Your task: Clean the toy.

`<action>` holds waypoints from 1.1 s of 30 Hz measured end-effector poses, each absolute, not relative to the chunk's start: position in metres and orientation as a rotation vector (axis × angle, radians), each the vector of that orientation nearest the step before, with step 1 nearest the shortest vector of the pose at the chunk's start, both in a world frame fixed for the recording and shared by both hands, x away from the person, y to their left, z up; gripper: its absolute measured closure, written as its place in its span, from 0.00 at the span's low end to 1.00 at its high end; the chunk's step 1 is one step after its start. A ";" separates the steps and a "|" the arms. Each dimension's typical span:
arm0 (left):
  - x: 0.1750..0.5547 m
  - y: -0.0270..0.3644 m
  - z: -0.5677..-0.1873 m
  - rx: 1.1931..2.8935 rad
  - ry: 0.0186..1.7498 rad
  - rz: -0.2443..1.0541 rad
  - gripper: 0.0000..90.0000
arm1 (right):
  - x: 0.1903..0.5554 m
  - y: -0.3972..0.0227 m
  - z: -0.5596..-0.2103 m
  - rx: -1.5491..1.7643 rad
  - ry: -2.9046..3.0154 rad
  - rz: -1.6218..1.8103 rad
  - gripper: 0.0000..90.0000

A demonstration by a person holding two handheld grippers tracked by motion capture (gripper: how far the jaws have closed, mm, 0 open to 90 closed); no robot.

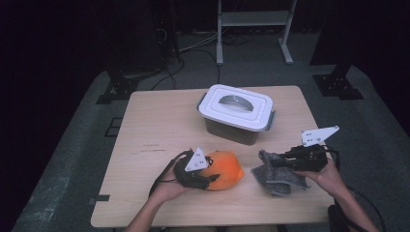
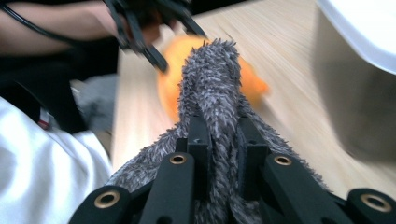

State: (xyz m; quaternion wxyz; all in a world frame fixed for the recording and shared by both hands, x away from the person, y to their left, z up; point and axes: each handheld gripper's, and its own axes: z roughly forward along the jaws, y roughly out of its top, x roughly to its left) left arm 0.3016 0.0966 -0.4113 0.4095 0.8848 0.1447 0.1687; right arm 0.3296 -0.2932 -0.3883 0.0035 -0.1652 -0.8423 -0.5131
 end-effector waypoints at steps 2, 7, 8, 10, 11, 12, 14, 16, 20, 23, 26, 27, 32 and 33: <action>0.299 0.100 -0.411 2.230 0.356 0.440 0.40 | 0.327 -0.303 -0.387 -0.549 -2.680 -1.579 0.87; 0.295 0.104 -0.413 2.222 0.361 0.470 0.40 | 0.319 -0.327 -0.391 -0.658 -2.791 -1.472 0.87; 0.295 0.103 -0.413 2.219 0.362 0.473 0.40 | 0.319 -0.329 -0.393 -0.672 -2.811 -1.453 0.87; 0.294 0.103 -0.413 2.215 0.356 0.479 0.39 | 0.320 -0.332 -0.401 -0.720 -2.833 -1.415 0.87; 0.294 0.102 -0.414 2.214 0.353 0.473 0.38 | 0.322 -0.333 -0.406 -0.728 -2.830 -1.403 0.87; 0.294 0.102 -0.414 2.214 0.353 0.470 0.37 | 0.324 -0.333 -0.411 -0.734 -2.828 -1.384 0.86; 0.293 0.101 -0.415 2.209 0.346 0.453 0.36 | 0.327 -0.331 -0.422 -0.737 -2.824 -1.334 0.84; 0.293 0.101 -0.415 2.215 0.338 0.452 0.33 | 0.330 -0.329 -0.431 -0.756 -2.807 -1.283 0.77; 0.291 0.101 -0.414 2.208 0.336 0.432 0.27 | 0.332 -0.328 -0.441 -0.784 -2.815 -1.225 0.62; 0.290 0.102 -0.412 2.186 0.338 0.415 0.22 | 0.331 -0.330 -0.438 -0.788 -2.772 -1.284 0.52; 0.290 0.104 -0.408 2.158 0.335 0.408 0.21 | 0.330 -0.331 -0.433 -0.787 -2.745 -1.338 0.47; 0.290 0.104 -0.407 2.151 0.340 0.405 0.21 | 0.330 -0.331 -0.431 -0.785 -2.731 -1.361 0.47; 0.290 0.106 -0.406 2.134 0.341 0.410 0.19 | 0.333 -0.327 -0.423 -0.776 -2.701 -1.467 0.43; 0.290 0.107 -0.406 2.131 0.343 0.408 0.19 | 0.334 -0.326 -0.420 -0.774 -2.699 -1.495 0.42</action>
